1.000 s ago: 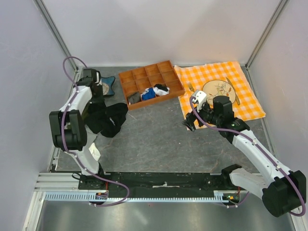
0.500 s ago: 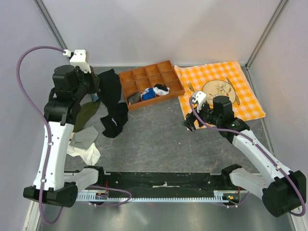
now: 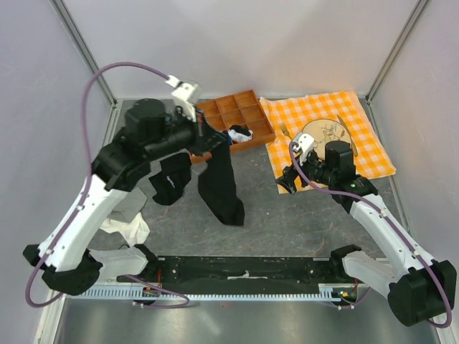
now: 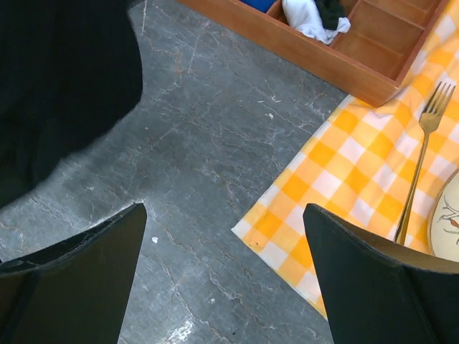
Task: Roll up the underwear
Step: Place the underwear at the center of the board.
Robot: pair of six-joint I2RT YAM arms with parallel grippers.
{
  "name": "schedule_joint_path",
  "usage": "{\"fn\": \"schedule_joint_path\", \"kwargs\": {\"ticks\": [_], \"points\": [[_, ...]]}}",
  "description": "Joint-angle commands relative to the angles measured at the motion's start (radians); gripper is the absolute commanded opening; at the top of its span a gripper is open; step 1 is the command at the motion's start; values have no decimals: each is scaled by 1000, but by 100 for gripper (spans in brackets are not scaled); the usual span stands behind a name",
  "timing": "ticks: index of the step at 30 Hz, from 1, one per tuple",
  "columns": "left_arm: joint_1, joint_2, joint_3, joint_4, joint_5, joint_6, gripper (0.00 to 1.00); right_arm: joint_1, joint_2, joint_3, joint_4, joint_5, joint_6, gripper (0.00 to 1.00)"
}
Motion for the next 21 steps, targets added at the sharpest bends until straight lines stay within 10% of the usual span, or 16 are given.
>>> {"fn": "schedule_joint_path", "kwargs": {"ticks": [1,9,21], "points": [[-77,55,-104,108,87,-120,2,-22,-16,47,6,-50,-17,98],[229,28,-661,350,90,-183,2,-38,1,39,-42,-185,-77,98],[398,-202,-726,281,50,31,44,184,111,-4,-150,-268,-326,94]]}}
